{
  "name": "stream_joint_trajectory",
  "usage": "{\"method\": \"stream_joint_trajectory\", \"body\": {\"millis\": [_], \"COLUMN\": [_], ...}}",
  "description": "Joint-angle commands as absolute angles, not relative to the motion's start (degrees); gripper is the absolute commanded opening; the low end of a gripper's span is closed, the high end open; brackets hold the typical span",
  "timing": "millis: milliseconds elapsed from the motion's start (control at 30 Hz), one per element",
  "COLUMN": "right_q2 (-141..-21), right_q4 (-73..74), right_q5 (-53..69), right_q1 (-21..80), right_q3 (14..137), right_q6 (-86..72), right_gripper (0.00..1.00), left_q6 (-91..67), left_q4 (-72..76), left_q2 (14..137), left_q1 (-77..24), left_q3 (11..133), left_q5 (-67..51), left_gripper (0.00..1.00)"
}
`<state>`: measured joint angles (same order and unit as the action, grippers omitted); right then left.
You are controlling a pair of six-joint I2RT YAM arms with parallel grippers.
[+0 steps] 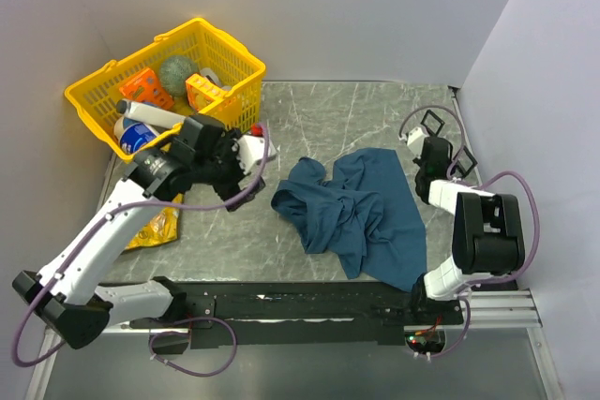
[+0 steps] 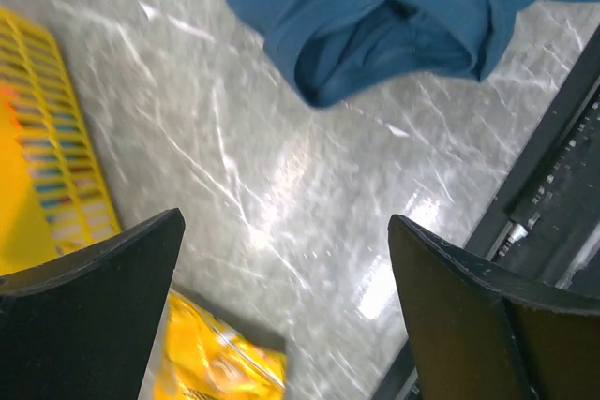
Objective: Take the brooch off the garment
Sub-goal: Place the brooch in the brooch box.
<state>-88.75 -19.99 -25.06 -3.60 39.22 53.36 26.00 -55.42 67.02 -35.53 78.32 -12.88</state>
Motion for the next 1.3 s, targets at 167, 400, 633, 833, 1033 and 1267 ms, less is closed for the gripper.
{"method": "stream_joint_trajectory", "body": {"millis": [167, 400, 633, 833, 1033, 1267], "right_q2": [-94.47, -97.73, -98.35, -98.96, -100.28, -100.99], "right_q4": [-32.69, -34.02, -31.20, -31.38, -32.35, -31.38], "right_q5": [-21.01, -19.95, -18.55, -18.63, -18.90, -18.37], "right_q1": [-7.82, -9.58, -10.19, -10.11, -10.90, -11.60], "right_q3": [36.83, 38.93, 40.87, 41.48, 41.75, 43.15], "right_q6": [54.14, 54.32, 52.38, 53.00, 53.61, 52.56], "right_gripper": [0.00, 0.00, 0.00, 0.00, 0.00, 0.00], "left_q6": [26.37, 24.61, 24.52, 24.26, 24.00, 23.82], "left_q4": [-61.26, -59.86, -58.62, -58.27, -58.01, -57.92], "left_q2": [76.19, 78.05, 76.47, 75.59, 75.32, 74.88], "left_q1": [-22.59, -20.13, -19.95, -19.51, -18.99, -17.84], "left_q3": [89.37, 90.35, 88.51, 88.24, 87.89, 87.63], "left_q5": [-30.49, -31.99, -32.96, -34.19, -35.33, -36.65], "left_gripper": [0.96, 0.96, 0.96, 0.96, 0.96, 0.96]}}
